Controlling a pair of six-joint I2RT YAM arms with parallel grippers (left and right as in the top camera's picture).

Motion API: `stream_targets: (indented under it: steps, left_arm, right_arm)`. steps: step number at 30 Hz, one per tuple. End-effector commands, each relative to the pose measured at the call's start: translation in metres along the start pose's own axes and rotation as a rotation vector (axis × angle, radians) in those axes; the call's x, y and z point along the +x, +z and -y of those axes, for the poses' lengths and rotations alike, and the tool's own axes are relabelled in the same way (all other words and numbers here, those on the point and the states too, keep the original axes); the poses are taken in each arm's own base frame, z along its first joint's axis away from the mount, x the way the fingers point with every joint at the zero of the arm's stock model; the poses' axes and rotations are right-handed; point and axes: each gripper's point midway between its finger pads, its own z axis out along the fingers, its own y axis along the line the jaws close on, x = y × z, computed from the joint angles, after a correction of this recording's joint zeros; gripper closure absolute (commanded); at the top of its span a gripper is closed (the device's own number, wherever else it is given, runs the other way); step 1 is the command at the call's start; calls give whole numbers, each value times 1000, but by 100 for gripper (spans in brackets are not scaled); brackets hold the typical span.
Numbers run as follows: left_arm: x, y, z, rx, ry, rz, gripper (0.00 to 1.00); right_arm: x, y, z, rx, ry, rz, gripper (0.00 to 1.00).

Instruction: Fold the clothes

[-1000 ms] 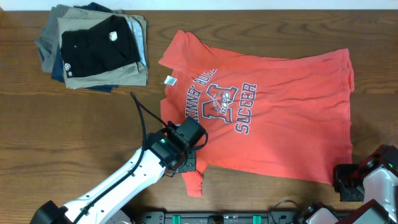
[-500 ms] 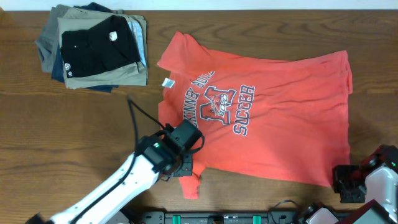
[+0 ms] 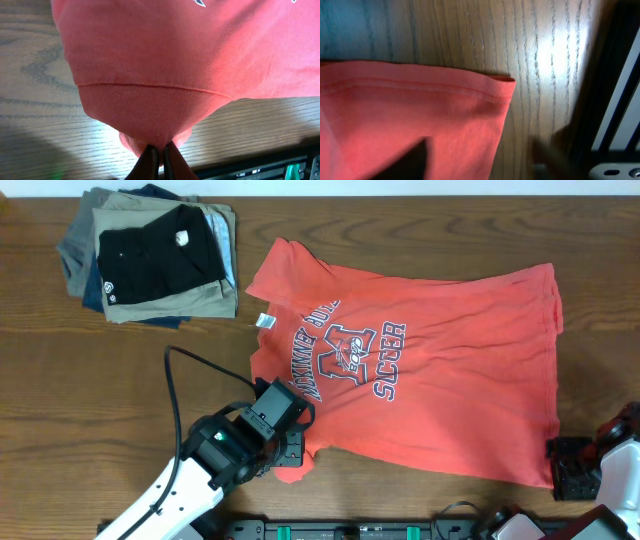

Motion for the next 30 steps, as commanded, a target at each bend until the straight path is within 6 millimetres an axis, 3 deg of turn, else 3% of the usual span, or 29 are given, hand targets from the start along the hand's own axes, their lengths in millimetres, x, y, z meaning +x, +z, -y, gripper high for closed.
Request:
stream_targets:
  steps: [1, 8, 22, 25, 27, 30]
  left_arm:
    - [-4, -3, 2, -1, 14, 4, 94]
    - [-2, 1, 1, -13, 14, -12, 94]
    - [-2, 1, 0, -13, 14, -12, 94]
    - [-3, 1, 0, -13, 13, -12, 94]
    - [-3, 1, 1, -13, 14, -12, 94]
    - [-3, 1, 0, -14, 13, -12, 94]
  right_arm:
    - [-7, 1, 3, 13, 12, 28, 1]
    - [-13, 12, -4, 9, 21, 33, 2]
    - [-11, 45, -1, 101, 29, -42, 23]
    - [-12, 49, 3, 125, 33, -43, 41]
    - [-12, 50, 3, 131, 33, -43, 64]
    - [-12, 50, 3, 130, 33, -44, 88]
